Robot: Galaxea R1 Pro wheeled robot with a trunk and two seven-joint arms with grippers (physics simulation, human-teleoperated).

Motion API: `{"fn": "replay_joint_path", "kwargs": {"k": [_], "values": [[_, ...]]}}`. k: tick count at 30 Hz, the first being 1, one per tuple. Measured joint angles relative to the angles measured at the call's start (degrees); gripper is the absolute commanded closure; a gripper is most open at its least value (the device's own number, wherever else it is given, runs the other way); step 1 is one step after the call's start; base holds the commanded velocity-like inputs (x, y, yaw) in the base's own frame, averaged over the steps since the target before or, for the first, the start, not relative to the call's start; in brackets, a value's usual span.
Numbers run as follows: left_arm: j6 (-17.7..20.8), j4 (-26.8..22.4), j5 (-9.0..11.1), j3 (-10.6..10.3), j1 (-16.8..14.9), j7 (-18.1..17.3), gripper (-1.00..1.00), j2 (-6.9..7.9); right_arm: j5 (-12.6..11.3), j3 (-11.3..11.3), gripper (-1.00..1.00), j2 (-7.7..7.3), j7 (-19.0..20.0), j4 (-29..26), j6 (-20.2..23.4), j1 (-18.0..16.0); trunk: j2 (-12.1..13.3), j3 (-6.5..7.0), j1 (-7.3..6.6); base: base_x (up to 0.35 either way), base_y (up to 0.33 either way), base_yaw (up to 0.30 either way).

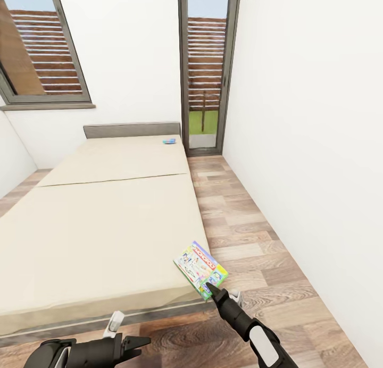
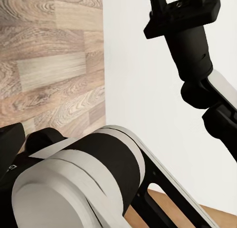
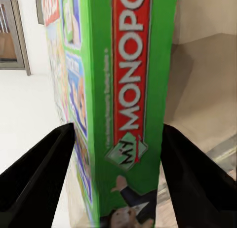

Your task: Put all the toys in the child's room - the three board games (two on the bed and one on the table), the two jigsaw puzzles on the table, and the tennis ball on the table - inside the toy box on the table in the child's room.

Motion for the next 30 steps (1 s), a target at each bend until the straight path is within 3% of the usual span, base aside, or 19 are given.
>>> {"fn": "replay_joint_path", "kwargs": {"k": [15,23,28,30], "values": [[-0.1,0.0,0.0,-0.6,0.0,0.0,-1.0,0.0,0.1,0.0,1.0,0.0,0.0,0.0,0.0,0.0,0.0,0.0,0.0,0.0,0.0,0.0],[-0.1,0.0,0.0,-0.7,0.0,0.0,-1.0,0.0,0.1,0.0,1.0,0.0,-0.1,0.0,-0.1,0.0,3.2,1.43,-1.75,0.0,0.0,0.0],[-0.1,0.0,-0.1,-0.8,0.0,0.6,-1.0,-0.08,-0.2,0.2,1.0,-0.03,0.5,-2.8,0.3,0.0,5.2,2.33,-2.85,0.0,0.0,0.0],[-0.2,0.0,-0.1,-0.8,0.0,0.7,-1.0,-0.08,-0.1,1.3,1.0,-0.04,0.1,-4.9,1.3,0.0,6.0,2.69,-3.29,0.0,0.0,0.0]]}}
